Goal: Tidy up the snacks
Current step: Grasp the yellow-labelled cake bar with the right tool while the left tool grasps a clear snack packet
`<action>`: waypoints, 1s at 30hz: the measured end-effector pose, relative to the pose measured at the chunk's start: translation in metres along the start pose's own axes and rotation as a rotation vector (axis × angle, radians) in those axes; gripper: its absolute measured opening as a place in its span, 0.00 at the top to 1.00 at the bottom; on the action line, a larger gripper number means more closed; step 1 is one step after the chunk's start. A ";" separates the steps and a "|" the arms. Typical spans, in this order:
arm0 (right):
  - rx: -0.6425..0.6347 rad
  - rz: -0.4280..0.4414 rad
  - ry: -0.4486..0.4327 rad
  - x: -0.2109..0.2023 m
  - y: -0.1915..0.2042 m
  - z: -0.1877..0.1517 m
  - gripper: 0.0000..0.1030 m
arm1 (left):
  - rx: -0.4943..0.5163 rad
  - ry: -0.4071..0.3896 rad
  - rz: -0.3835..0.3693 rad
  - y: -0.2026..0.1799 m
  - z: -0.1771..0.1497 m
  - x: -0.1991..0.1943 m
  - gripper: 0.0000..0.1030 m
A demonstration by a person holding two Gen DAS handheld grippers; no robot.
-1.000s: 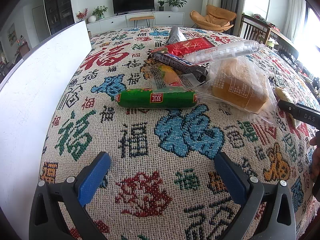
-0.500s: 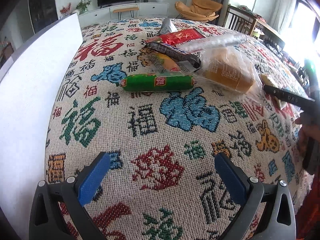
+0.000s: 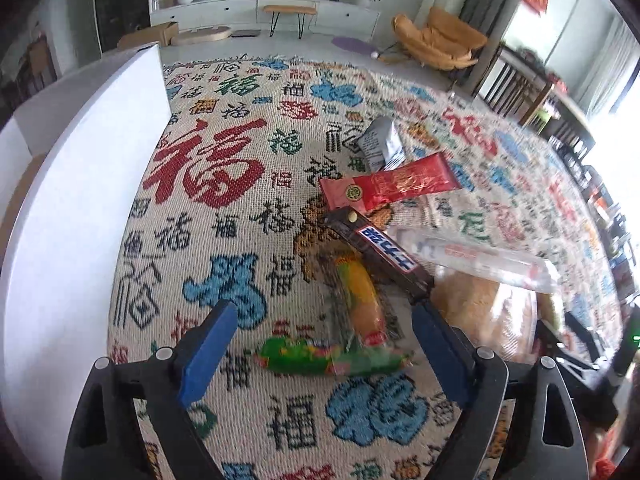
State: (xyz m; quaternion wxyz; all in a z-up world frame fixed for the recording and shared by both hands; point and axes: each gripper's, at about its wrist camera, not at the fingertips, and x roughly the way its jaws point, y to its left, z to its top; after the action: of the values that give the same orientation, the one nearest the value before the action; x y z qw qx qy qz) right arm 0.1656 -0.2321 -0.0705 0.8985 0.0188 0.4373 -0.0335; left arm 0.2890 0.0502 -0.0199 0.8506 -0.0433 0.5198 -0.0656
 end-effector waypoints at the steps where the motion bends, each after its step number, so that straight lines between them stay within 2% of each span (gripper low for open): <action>1: 0.000 0.000 0.000 0.000 0.000 0.000 0.12 | 0.016 0.045 0.034 -0.003 0.006 0.012 0.25; 2: 0.000 0.000 0.000 0.000 0.000 0.000 0.12 | 0.019 0.090 0.038 -0.005 0.010 0.023 0.33; 3: 0.000 0.000 0.000 0.000 0.000 0.000 0.12 | 0.003 0.115 0.004 -0.005 0.014 0.029 0.34; 5: 0.000 0.000 0.000 0.000 0.000 0.000 0.12 | -0.008 0.169 0.003 -0.008 0.019 0.041 0.34; 8: 0.000 0.000 0.000 0.000 0.000 0.000 0.12 | 0.018 0.198 -0.007 -0.016 0.024 0.051 0.33; 10: 0.000 0.000 0.000 0.000 0.000 0.000 0.12 | 0.001 0.186 -0.007 -0.014 0.025 0.049 0.44; 11: 0.001 0.001 0.000 0.000 -0.001 0.000 0.12 | -0.021 0.168 -0.033 -0.011 0.026 0.046 0.64; 15: 0.001 0.001 0.000 0.000 -0.001 0.000 0.12 | -0.173 0.148 -0.210 0.017 0.018 0.038 0.77; 19: -0.011 0.035 0.023 0.000 -0.004 0.002 0.12 | -0.209 0.085 -0.294 0.028 0.002 0.015 0.80; 21: -0.002 0.101 0.071 -0.004 -0.013 0.006 0.13 | -0.223 0.052 -0.335 0.034 -0.007 0.003 0.80; 24: 0.083 0.209 0.136 -0.007 -0.031 0.011 0.15 | -0.224 0.012 -0.354 0.037 -0.018 -0.010 0.80; 28: 0.132 0.250 0.205 -0.008 -0.034 0.022 0.15 | -0.250 -0.036 -0.399 0.043 -0.032 -0.027 0.80; 30: 0.118 0.239 0.236 -0.006 -0.025 0.026 0.15 | -0.270 -0.063 -0.430 0.047 -0.036 -0.038 0.80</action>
State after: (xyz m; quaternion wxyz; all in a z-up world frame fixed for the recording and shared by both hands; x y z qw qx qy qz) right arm 0.1807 -0.2582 -0.0495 0.8360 0.1271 0.5315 0.0505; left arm 0.2424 0.1026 -0.0094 0.8195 -0.2678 0.4760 -0.1736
